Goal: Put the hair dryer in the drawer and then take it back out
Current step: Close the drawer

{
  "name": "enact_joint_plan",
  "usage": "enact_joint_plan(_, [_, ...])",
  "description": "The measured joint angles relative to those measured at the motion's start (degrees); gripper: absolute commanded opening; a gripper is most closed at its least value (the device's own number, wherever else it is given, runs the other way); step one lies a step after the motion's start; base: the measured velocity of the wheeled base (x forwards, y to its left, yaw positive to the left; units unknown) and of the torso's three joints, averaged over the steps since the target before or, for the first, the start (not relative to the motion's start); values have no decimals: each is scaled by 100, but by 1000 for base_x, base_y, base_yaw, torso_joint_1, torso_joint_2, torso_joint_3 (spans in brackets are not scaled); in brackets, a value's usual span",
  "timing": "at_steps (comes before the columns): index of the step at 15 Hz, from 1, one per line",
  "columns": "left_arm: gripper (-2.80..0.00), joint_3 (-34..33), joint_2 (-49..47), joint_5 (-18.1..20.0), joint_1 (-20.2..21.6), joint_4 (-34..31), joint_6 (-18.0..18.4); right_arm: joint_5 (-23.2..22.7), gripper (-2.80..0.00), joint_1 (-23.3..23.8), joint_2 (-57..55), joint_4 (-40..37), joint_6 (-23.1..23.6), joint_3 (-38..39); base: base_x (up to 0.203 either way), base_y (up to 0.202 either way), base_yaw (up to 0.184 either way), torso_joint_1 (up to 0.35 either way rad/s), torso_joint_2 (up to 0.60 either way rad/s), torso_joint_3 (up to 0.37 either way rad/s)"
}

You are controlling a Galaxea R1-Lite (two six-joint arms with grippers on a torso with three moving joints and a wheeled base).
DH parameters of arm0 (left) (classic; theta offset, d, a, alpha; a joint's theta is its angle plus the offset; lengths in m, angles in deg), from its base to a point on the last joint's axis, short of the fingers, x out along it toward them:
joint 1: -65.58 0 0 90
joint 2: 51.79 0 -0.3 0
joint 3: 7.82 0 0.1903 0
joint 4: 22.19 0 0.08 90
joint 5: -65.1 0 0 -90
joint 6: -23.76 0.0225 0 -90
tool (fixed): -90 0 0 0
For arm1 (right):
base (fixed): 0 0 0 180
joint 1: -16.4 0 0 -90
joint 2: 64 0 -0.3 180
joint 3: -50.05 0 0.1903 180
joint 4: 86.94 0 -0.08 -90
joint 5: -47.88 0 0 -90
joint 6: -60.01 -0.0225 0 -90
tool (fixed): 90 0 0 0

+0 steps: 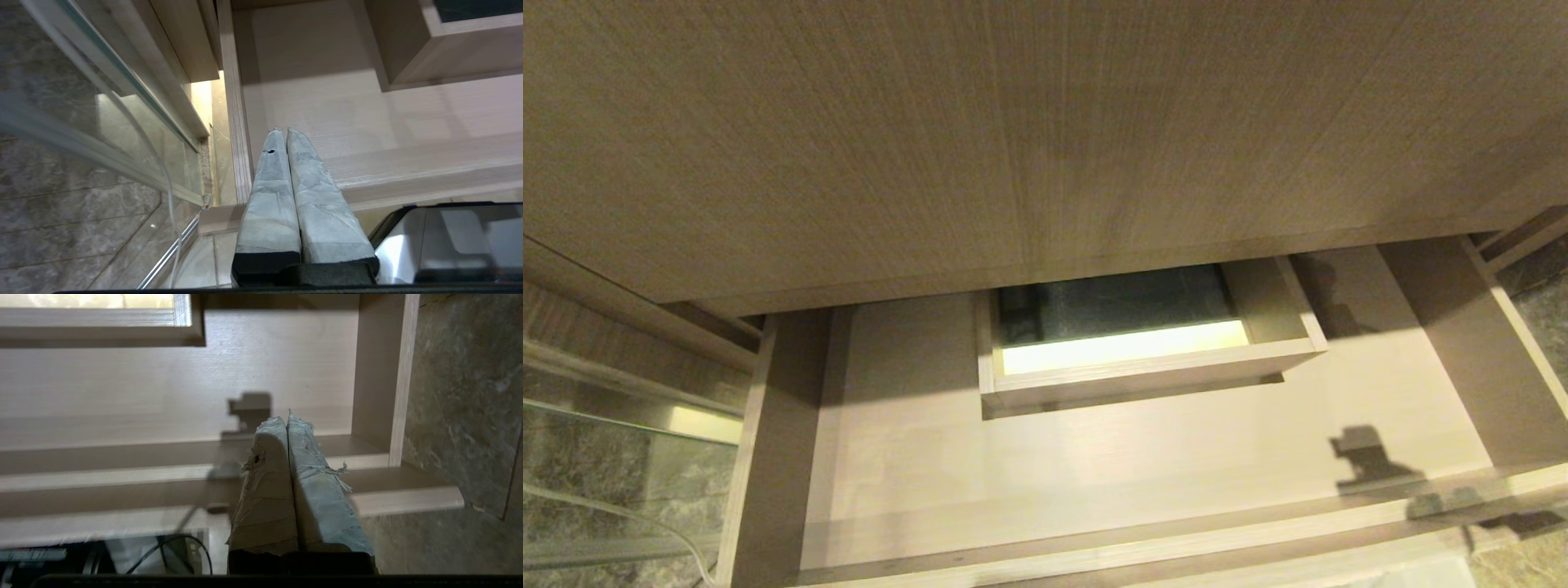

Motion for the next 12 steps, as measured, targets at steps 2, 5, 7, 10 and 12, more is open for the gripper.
enact_joint_plan(2, [-280,0,0,0,0,-1,0,-16,-280,-24,-54,-7,11,-2,0,0,0,1,105,78])
enact_joint_plan(5, [-280,0,0,0,0,2,0,118,-280,-59,-141,-13,83,-55,0,0,0,5,31,46])
enact_joint_plan(7, [-280,0,0,0,0,5,0,314,-280,-59,-145,-154,44,7,0,0,0,11,5,46])
enact_joint_plan(10, [-280,5,0,0,0,5,0,429,-280,-69,-115,-982,108,514,0,0,0,12,5,44])
enact_joint_plan(12, [-280,5,0,0,0,2,2,558,-280,-83,-237,-1781,262,760,0,0,0,8,4,35])
